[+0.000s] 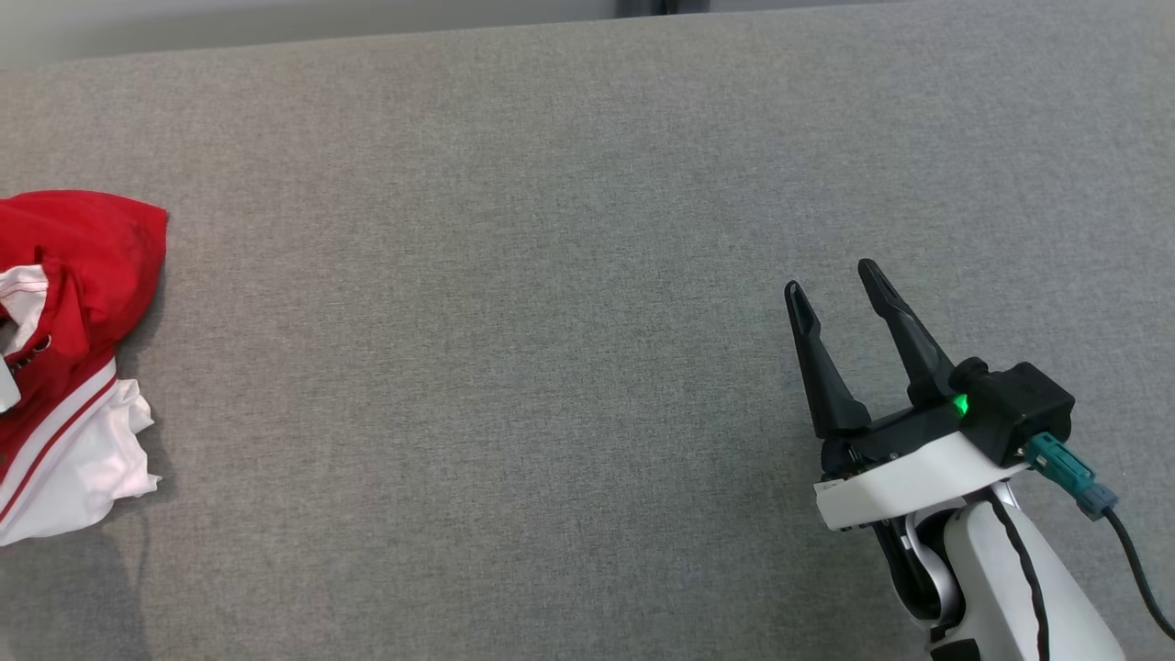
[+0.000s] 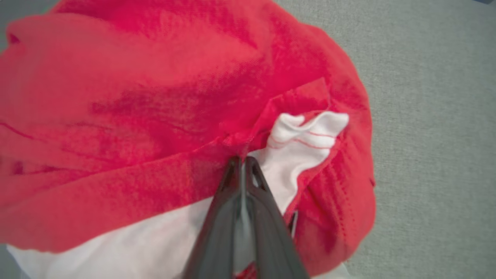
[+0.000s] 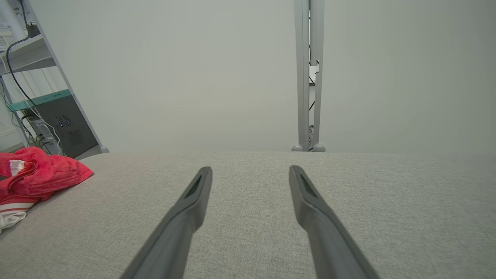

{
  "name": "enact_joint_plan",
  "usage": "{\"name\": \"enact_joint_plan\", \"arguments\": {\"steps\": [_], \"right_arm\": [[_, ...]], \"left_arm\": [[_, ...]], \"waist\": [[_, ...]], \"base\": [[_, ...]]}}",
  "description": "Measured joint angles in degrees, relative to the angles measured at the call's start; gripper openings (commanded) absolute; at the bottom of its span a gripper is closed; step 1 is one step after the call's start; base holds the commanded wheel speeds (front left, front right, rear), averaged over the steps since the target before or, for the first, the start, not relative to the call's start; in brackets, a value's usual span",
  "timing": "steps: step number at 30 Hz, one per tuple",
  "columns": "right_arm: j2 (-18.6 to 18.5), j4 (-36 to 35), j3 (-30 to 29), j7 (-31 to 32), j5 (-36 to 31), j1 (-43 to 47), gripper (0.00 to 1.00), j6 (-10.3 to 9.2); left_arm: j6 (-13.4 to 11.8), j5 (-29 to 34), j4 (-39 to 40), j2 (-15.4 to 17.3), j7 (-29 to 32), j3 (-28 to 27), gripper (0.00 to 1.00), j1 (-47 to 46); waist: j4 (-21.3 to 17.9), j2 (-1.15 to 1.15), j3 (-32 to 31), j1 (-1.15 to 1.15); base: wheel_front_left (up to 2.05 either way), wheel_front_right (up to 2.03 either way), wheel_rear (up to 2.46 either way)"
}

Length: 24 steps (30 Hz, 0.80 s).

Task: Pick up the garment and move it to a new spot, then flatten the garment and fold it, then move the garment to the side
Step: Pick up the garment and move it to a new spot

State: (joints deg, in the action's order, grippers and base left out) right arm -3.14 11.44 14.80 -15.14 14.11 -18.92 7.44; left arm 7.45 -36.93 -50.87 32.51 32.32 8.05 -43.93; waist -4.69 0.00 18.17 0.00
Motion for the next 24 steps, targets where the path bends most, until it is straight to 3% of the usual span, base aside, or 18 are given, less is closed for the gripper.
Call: {"name": "enact_joint_plan", "arguments": {"steps": [10, 24], "right_arm": [[0.14, 0.68, 0.38, 0.0, 0.09, -0.01, 1.0, 0.0], [0.35, 1.83, 0.86, 0.0, 1.16, 2.47, 1.0, 0.0]], "left_arm": [[-0.01, -2.68, 2.75, 0.99, -2.41, 4.46, 0.0, -0.02], [-0.01, -7.48, 15.97, 3.27, -3.52, 11.32, 0.0, -0.12]], "waist": [[1.06, 0.0, -2.66, 0.0], [0.58, 0.0, -10.19, 0.0]], "base": [[0.0, 0.0, 0.0], [0.0, 0.0, 0.0]]}}
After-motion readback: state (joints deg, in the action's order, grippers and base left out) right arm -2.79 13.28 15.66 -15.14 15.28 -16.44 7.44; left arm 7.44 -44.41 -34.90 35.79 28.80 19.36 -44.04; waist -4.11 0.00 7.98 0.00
